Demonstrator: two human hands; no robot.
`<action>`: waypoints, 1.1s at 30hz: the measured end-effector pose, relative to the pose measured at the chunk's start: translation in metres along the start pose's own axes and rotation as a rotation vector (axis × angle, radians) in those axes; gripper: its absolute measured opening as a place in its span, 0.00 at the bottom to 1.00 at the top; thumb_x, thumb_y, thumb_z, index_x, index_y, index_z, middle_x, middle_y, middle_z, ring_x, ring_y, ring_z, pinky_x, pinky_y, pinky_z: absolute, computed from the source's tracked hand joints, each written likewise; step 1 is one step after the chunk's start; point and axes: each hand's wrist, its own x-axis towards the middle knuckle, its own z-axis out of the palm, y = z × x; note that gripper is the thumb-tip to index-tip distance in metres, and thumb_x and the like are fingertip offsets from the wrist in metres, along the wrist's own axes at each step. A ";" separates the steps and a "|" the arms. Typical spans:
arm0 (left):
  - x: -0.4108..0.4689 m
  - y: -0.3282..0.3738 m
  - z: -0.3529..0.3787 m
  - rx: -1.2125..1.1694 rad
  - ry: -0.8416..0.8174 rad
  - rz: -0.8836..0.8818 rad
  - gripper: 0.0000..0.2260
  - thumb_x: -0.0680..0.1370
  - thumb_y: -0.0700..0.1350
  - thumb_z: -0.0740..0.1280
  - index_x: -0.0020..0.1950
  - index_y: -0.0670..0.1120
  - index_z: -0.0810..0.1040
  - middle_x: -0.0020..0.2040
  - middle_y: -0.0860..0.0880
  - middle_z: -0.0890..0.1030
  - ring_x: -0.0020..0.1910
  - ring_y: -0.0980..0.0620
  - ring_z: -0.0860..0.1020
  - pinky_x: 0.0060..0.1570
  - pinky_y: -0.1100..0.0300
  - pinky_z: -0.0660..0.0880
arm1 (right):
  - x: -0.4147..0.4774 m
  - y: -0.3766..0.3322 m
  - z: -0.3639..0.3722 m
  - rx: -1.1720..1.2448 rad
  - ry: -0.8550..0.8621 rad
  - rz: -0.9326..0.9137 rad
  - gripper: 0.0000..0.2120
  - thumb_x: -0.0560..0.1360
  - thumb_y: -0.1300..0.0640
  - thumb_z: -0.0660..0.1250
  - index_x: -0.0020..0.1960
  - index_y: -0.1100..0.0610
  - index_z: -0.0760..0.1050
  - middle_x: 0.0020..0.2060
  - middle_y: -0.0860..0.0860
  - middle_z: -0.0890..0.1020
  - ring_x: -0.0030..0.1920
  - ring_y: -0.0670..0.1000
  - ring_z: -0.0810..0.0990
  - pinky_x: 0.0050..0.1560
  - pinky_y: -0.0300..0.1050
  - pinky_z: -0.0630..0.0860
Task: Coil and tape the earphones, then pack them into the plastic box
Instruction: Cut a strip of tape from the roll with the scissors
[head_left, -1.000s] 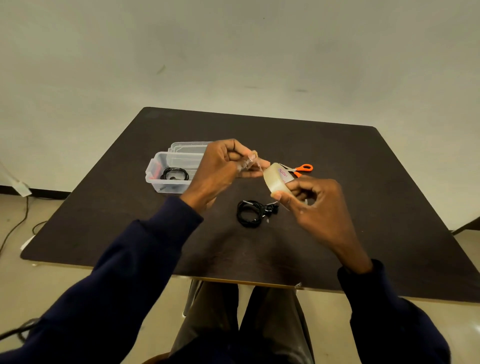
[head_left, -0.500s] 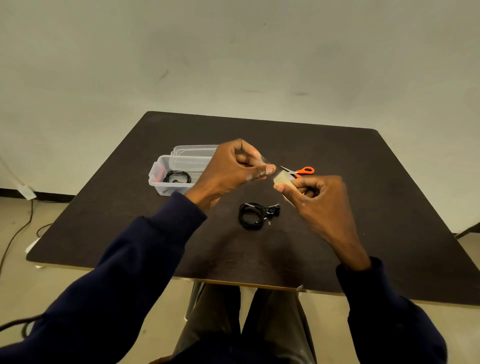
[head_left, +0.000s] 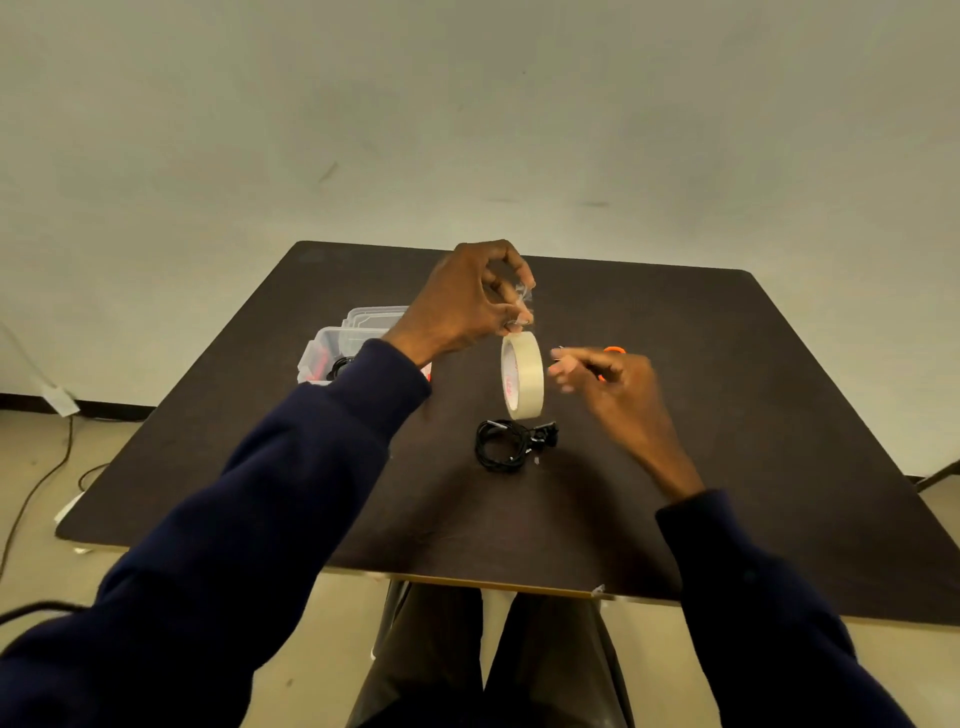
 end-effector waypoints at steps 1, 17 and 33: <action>0.001 -0.002 0.000 0.030 -0.005 0.002 0.14 0.70 0.37 0.80 0.53 0.42 0.81 0.44 0.52 0.86 0.43 0.51 0.87 0.47 0.49 0.85 | 0.014 0.019 -0.008 -0.169 0.017 -0.026 0.10 0.80 0.63 0.69 0.59 0.59 0.84 0.53 0.53 0.87 0.51 0.50 0.86 0.55 0.36 0.79; 0.010 -0.035 -0.004 0.124 0.032 0.039 0.14 0.71 0.36 0.79 0.50 0.47 0.78 0.45 0.54 0.83 0.45 0.53 0.86 0.48 0.64 0.82 | 0.076 0.096 -0.031 -0.808 -0.263 0.158 0.16 0.75 0.59 0.75 0.62 0.59 0.83 0.52 0.57 0.79 0.51 0.56 0.78 0.48 0.49 0.73; 0.007 -0.050 -0.005 0.083 0.067 0.055 0.11 0.72 0.36 0.79 0.49 0.43 0.80 0.42 0.49 0.86 0.41 0.56 0.86 0.45 0.66 0.81 | 0.064 0.065 -0.008 -1.045 -0.276 0.183 0.14 0.77 0.58 0.72 0.62 0.58 0.79 0.57 0.58 0.80 0.60 0.60 0.76 0.53 0.58 0.80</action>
